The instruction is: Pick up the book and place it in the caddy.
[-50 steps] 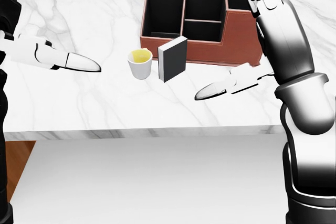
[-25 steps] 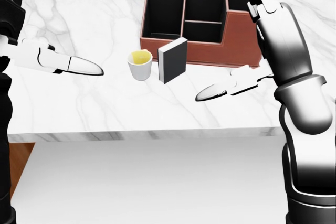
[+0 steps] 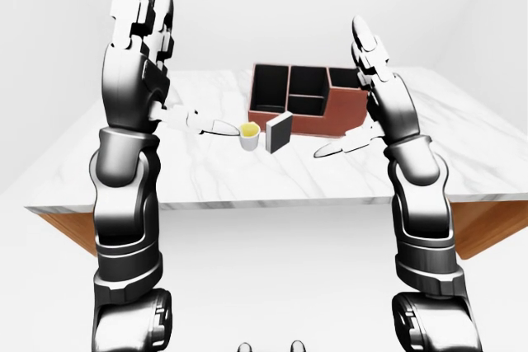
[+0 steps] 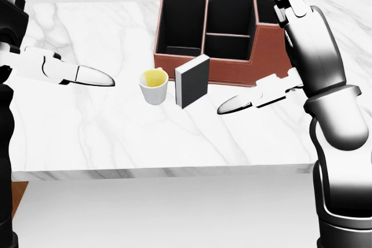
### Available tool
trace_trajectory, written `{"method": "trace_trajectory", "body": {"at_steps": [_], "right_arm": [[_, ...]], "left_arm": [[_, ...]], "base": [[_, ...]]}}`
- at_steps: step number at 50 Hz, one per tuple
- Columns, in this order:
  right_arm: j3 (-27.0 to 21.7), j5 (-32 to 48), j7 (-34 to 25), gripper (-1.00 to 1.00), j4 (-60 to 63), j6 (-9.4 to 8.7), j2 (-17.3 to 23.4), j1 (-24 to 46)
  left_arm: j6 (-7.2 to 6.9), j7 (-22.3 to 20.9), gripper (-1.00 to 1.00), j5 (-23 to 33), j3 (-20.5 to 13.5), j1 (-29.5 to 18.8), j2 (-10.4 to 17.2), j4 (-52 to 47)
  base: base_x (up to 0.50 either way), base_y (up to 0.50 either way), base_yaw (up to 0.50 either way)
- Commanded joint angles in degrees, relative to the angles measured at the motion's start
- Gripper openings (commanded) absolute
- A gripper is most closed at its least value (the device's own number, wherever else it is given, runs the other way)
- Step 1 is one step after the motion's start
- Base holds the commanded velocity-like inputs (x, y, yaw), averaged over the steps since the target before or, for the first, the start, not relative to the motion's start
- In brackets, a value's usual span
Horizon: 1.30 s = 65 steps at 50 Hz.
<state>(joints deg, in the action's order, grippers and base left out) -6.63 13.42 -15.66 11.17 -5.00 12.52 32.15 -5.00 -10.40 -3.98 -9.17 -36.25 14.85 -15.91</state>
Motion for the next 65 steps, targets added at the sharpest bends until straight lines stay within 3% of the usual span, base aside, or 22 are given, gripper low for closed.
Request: {"method": "trace_trajectory", "body": {"at_steps": [1, 65], "right_arm": [[0.06, 0.04, -0.20, 1.00, 0.79, 0.00, 0.06, -0.08], [0.87, 1.72, -0.57, 1.00, -0.77, 0.00, -1.03, -1.12]], "left_arm": [[0.00, 0.19, 1.00, -0.06, -0.16, 0.05, 0.03, -0.23], [0.00, 0.96, 1.00, -0.19, 0.15, 0.73, -0.25, 2.26]], "base": [[0.23, 0.00, 0.00], [0.21, 0.00, 0.00]]}}
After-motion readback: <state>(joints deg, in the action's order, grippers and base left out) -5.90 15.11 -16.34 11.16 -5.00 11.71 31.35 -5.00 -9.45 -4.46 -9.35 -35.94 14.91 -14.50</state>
